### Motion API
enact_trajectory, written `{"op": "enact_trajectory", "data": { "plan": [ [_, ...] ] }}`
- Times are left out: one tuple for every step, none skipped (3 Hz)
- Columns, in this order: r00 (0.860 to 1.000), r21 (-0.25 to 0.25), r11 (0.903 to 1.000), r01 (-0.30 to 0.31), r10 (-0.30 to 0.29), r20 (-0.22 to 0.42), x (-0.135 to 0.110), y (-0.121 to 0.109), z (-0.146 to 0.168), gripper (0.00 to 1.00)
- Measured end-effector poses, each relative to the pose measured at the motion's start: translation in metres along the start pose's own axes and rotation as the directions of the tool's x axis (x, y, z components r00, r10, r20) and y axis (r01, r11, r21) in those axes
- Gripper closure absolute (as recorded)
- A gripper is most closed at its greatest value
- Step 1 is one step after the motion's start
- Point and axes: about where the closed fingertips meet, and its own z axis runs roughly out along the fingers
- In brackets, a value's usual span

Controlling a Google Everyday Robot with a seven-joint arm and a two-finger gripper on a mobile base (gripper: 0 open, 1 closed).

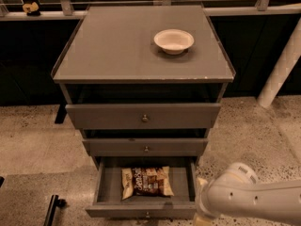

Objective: Pick brown chip bag from bottom drawer and place on counter

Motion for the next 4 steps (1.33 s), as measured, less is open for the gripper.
{"op": "enact_trajectory", "data": {
  "plan": [
    [0.998,-0.063,0.9961,-0.062,0.061,-0.006,0.043,0.04,0.054,0.0],
    [0.979,-0.084,0.9758,-0.202,0.202,-0.01,0.075,0.041,0.1,0.0],
    [0.971,-0.091,0.9675,-0.236,0.237,0.005,0.069,0.03,0.127,0.0],
    [0.971,-0.091,0.9675,-0.236,0.237,0.005,0.069,0.03,0.127,0.0]
  ]
}}
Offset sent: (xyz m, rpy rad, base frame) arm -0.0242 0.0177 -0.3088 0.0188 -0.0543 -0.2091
